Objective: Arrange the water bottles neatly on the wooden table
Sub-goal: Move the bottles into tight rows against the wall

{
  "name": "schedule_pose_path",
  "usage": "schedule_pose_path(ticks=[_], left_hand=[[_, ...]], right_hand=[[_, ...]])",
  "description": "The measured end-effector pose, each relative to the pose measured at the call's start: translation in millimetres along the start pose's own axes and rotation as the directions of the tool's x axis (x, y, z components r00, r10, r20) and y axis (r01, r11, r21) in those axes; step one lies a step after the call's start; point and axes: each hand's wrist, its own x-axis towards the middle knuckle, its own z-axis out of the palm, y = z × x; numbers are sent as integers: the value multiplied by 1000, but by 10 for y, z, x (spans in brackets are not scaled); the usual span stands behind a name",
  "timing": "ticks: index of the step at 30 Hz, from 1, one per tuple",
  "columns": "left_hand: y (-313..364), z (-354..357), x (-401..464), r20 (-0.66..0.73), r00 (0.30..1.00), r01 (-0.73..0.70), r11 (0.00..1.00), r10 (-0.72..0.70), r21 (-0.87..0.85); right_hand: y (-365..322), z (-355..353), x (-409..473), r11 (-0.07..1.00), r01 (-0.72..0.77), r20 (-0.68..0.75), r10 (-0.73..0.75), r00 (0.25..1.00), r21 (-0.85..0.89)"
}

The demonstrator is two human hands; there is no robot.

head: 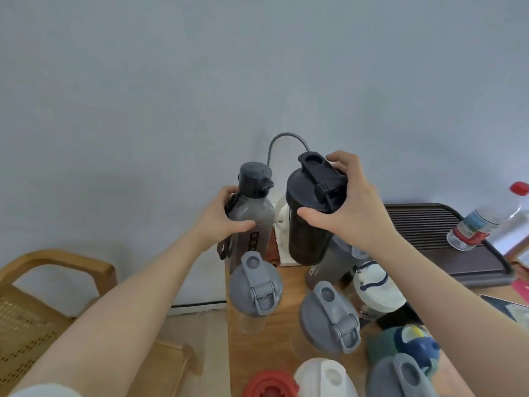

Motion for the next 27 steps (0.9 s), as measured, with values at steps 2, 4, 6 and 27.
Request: schedule_pose_path(ticks=[2, 4, 6, 27], left_hand=[[-129, 36, -3, 66, 997, 28, 999, -25, -34], [-256, 83, -25, 127, 991, 53, 997, -46, -57], [-371, 135, -73, 186, 980, 86, 993, -70, -78], [-128, 488, -1037, 143, 977, -212, 817, 160, 536]], right_hand=[[15, 66, 4, 1000, -3, 35, 4, 999, -10], [34, 129, -6, 1000, -3, 63, 4, 998, -15], [63, 185, -28, 1000, -8, 82, 9, 997, -13], [411, 603, -473, 908, -169, 301, 296, 907, -383]])
